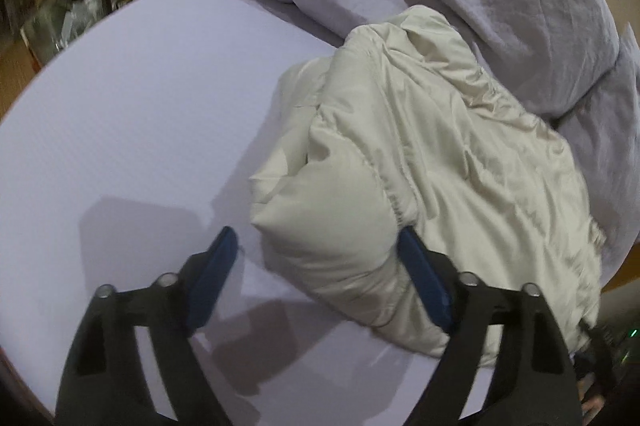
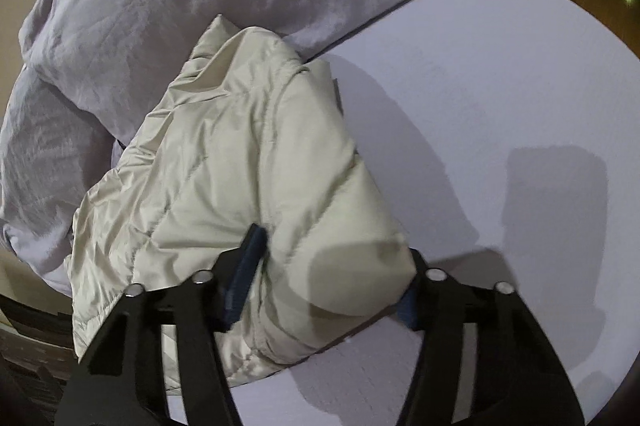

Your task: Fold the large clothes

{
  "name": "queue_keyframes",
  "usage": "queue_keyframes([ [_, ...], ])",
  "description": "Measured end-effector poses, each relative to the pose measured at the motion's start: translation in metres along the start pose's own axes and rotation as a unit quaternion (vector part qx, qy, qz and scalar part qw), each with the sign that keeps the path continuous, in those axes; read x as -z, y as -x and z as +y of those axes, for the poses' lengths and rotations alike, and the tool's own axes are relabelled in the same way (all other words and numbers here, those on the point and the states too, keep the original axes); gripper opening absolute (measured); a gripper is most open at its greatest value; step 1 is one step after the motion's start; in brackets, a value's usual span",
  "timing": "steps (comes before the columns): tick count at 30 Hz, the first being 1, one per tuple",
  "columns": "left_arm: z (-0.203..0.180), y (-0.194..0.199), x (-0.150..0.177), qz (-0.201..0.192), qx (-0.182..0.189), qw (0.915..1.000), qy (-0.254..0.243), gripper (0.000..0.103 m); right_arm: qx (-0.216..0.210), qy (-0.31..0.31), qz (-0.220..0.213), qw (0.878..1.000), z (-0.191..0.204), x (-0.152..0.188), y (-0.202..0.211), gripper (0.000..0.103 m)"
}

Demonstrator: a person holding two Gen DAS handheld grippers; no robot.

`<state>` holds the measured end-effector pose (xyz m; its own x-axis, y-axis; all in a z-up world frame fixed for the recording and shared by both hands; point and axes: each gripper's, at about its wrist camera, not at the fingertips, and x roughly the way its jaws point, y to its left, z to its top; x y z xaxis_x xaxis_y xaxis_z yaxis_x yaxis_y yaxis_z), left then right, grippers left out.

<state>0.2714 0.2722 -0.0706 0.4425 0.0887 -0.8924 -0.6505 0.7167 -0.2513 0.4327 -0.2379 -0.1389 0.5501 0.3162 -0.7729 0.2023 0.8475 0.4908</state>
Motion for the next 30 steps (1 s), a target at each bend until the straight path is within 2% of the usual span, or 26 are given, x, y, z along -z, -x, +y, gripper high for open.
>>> queue_keyframes([
  [3,-0.003,-0.003,-0.002,0.000,0.024,0.9995,0.021,0.054,-0.006,-0.008,-0.001,1.000,0.000,0.002,0.005,0.042],
  [5,-0.008,-0.003,-0.001,-0.011,0.013,0.9996,0.020,0.049,-0.010,-0.006,-0.001,1.000,0.005,0.003,0.015,0.035],
  [9,-0.011,-0.001,0.001,-0.021,0.007,0.9994,0.025,0.034,-0.016,0.017,-0.002,1.000,0.011,0.005,0.029,0.029],
  [12,-0.007,0.006,0.002,-0.028,0.012,0.9990,0.032,0.028,-0.026,0.024,0.001,0.999,0.009,0.010,0.038,0.027],
  [20,0.018,0.037,0.017,-0.044,0.020,0.9984,0.028,0.026,-0.043,0.050,0.013,0.998,-0.005,0.042,0.067,0.026],
  [30,0.091,0.097,0.076,-0.057,0.019,0.9978,0.029,0.026,-0.073,0.078,0.035,0.994,-0.016,0.112,0.104,0.026],
])
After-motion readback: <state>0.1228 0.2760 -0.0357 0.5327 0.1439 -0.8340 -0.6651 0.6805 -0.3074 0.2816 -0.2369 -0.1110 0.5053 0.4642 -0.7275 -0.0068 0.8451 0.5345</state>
